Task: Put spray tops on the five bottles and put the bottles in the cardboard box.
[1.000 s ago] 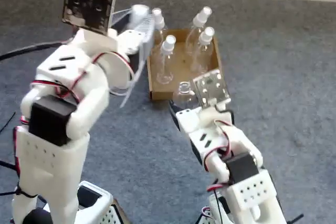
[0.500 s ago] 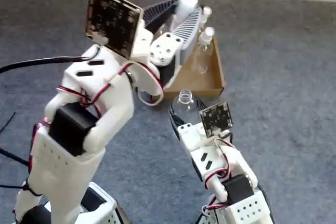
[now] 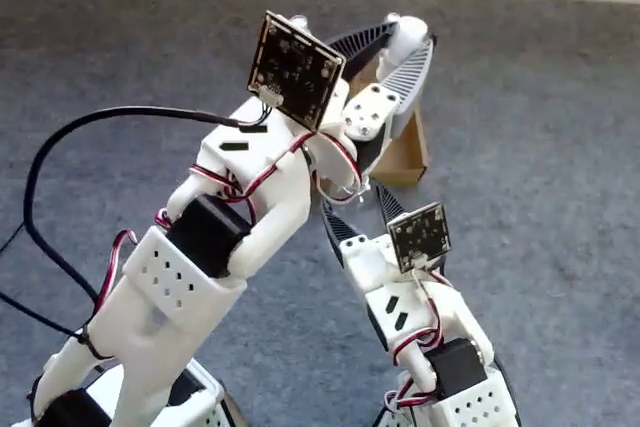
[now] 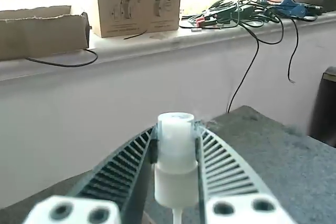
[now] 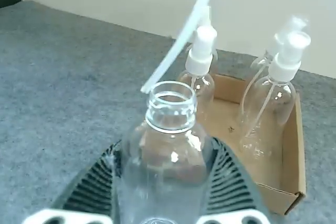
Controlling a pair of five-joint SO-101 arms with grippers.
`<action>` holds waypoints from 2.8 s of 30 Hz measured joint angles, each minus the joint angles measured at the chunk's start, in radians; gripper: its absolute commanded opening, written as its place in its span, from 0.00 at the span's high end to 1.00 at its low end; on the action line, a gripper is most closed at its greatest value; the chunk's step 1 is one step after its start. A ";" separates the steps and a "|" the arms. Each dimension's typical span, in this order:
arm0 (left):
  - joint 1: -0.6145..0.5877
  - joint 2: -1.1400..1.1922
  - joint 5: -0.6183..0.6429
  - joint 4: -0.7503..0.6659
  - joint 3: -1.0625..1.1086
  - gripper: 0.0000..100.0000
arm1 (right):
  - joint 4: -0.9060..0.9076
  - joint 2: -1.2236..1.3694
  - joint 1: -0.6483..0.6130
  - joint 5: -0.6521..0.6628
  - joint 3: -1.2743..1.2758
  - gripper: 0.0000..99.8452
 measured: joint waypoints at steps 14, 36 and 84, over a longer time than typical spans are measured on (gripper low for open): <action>-0.002 0.000 0.000 -0.055 0.023 0.98 | 0.000 0.000 0.000 0.000 0.000 1.00; -0.038 -0.290 0.002 0.072 0.427 0.97 | 0.000 0.000 -0.003 0.000 0.000 1.00; -0.103 -0.117 -0.158 0.350 0.256 0.85 | 0.002 -0.003 -0.002 0.000 0.012 1.00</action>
